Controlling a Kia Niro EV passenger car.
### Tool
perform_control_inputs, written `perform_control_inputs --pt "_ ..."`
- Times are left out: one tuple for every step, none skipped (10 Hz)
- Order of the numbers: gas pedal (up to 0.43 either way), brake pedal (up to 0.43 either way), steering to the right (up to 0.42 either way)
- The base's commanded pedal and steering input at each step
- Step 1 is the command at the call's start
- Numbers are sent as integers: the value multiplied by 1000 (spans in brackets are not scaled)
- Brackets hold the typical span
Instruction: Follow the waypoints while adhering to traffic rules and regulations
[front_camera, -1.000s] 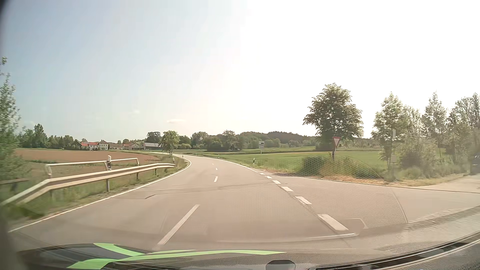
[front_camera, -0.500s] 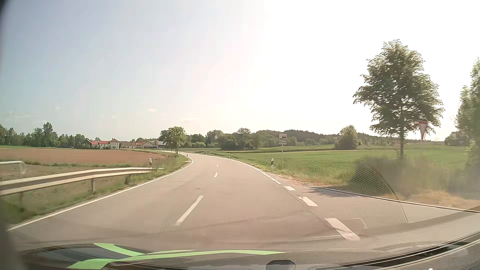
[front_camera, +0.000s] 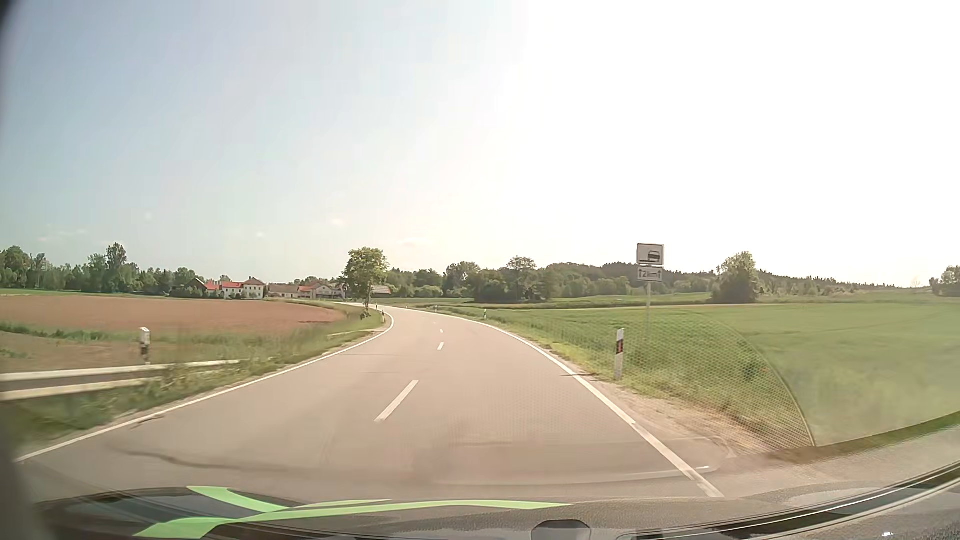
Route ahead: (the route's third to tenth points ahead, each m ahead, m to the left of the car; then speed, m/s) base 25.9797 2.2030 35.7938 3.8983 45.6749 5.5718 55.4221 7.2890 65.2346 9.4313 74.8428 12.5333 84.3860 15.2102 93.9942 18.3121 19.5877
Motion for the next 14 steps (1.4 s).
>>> perform_control_inputs --pt "150 0 -26" --pt "150 0 -26" --pt "138 0 -26" --pt "138 0 -26" --pt "138 0 -26" --pt "138 0 -26" --pt "150 0 -26" --pt "150 0 -26" --pt "150 0 -26" --pt "157 0 -26" --pt "157 0 -26" --pt "157 0 -26" --pt "157 0 -26" --pt "157 0 -26"
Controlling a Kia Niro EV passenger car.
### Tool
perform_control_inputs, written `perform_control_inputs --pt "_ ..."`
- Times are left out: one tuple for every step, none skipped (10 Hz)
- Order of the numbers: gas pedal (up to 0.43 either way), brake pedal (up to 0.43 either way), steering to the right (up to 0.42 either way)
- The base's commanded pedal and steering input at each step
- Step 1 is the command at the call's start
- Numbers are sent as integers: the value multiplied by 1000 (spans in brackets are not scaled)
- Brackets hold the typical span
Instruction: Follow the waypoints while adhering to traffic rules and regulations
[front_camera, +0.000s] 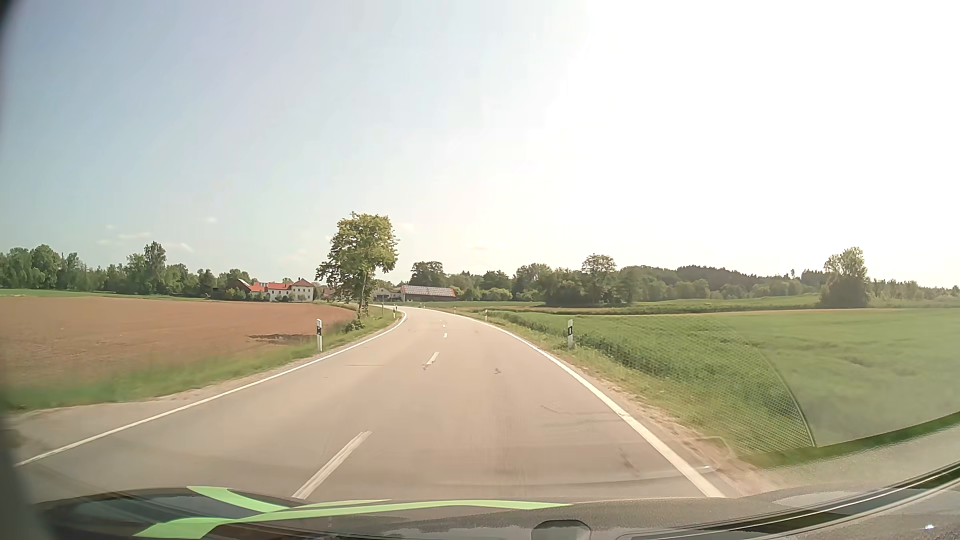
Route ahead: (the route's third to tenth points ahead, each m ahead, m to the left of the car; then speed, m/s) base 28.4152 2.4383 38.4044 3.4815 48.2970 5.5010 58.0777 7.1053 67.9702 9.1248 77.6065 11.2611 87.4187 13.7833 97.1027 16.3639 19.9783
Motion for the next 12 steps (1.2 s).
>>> perform_control_inputs --pt "157 0 -26" --pt "169 0 -26" --pt "177 0 -26" --pt "189 0 -25" --pt "189 0 -24" --pt "197 0 -24" --pt "197 0 -24" --pt "197 0 -24" --pt "197 0 -23" --pt "197 0 -21" --pt "197 0 -19" --pt "197 0 -18"
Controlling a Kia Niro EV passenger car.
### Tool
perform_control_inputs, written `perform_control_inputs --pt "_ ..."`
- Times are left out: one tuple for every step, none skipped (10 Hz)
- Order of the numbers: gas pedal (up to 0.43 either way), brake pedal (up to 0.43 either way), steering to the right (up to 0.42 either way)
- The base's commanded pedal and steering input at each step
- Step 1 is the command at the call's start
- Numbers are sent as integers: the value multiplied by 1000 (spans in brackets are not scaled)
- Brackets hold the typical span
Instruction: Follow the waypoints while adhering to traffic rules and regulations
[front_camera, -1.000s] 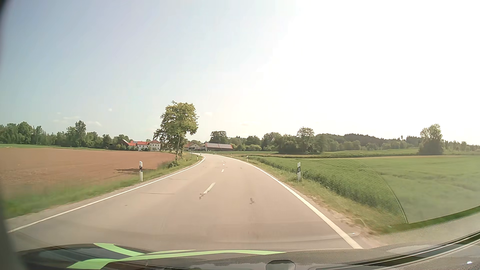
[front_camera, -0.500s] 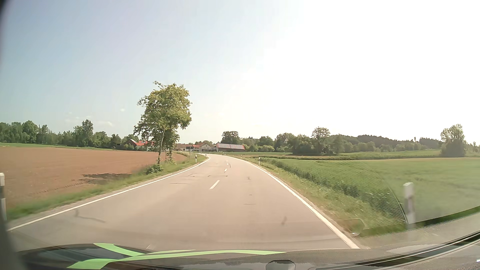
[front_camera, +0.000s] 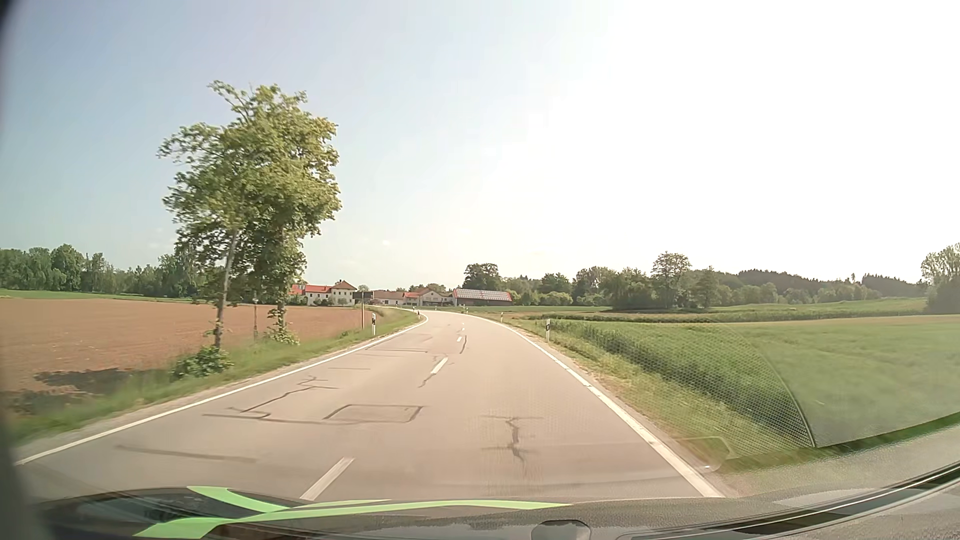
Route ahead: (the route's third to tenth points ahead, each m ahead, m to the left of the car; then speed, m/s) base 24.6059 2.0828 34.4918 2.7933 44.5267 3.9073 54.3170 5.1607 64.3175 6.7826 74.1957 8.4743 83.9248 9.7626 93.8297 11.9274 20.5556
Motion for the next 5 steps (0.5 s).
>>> perform_control_inputs --pt "197 0 -19" --pt "197 0 -18" --pt "197 0 -18" --pt "197 0 -19" --pt "197 0 -19"
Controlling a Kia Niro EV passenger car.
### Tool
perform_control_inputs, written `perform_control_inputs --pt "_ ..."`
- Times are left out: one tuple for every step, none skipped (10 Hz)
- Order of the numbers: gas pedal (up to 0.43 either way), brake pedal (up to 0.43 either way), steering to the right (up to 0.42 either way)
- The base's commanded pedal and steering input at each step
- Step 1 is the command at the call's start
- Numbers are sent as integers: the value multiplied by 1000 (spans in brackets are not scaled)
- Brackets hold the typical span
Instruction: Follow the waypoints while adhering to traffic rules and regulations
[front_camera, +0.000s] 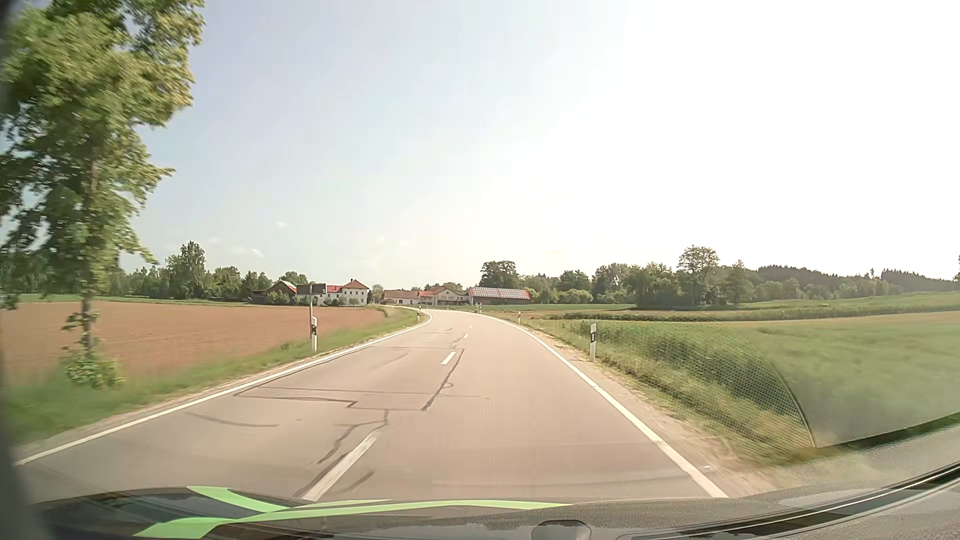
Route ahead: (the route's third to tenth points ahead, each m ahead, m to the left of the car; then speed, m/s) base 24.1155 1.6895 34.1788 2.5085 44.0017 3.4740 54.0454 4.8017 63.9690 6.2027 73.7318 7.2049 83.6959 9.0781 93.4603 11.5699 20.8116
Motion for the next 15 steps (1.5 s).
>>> perform_control_inputs --pt "197 0 -18" --pt "197 0 -16" --pt "197 0 -14" --pt "197 0 -11" --pt "197 0 -10" --pt "197 0 -10" --pt "197 0 -10" --pt "197 0 -10" --pt "197 0 -10" --pt "197 0 -11" --pt "197 0 -11" --pt "197 0 -12" --pt "197 0 -12" --pt "197 0 -13" --pt "197 0 -14"
